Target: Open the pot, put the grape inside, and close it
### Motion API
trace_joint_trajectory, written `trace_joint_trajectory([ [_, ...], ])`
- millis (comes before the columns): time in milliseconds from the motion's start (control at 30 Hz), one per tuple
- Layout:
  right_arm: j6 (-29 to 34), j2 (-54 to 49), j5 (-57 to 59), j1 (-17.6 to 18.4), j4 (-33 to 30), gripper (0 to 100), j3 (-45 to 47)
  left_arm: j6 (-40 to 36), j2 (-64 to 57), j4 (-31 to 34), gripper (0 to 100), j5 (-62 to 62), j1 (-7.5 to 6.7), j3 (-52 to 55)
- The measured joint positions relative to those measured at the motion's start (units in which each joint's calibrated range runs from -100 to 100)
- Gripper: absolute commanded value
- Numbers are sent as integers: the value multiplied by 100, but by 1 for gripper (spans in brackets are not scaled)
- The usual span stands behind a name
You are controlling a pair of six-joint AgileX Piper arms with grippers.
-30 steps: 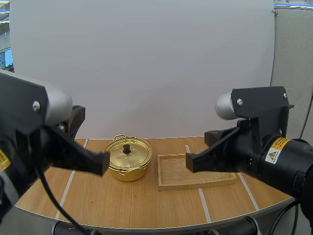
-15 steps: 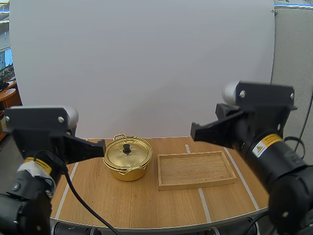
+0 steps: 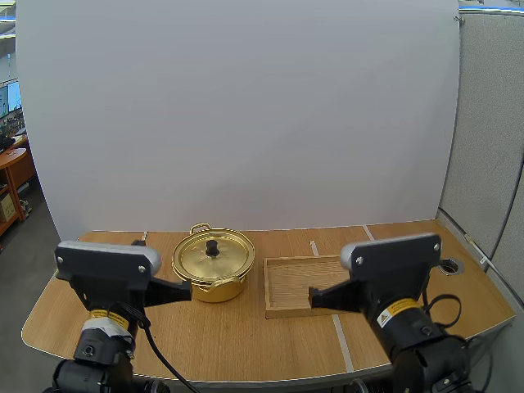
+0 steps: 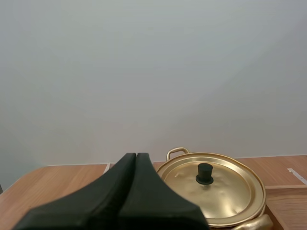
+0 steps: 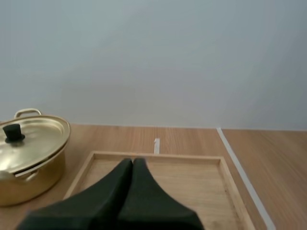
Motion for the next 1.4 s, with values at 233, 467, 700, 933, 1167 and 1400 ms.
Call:
trace_joint_trajectory([
  [233, 12, 0, 198, 0, -5, 0, 204, 0, 0, 0, 0, 680, 0, 35],
  [467, 16, 0, 1170, 0, -39, 0, 225, 0, 0, 0, 0, 1879, 0, 47],
  [700, 16, 0, 1221, 0, -49, 0, 225, -123, 0, 5, 0, 2023, 0, 47],
  [933, 16, 0, 1221, 0, -49, 0, 225, -143, 0, 5, 0, 2118, 0, 47],
  [1167, 16, 0, 1221, 0, -49, 0, 225, -143, 0, 5, 0, 2118, 0, 47],
  [1400, 16, 0, 1221, 0, -49, 0, 225, -143, 0, 5, 0, 2118, 0, 47],
])
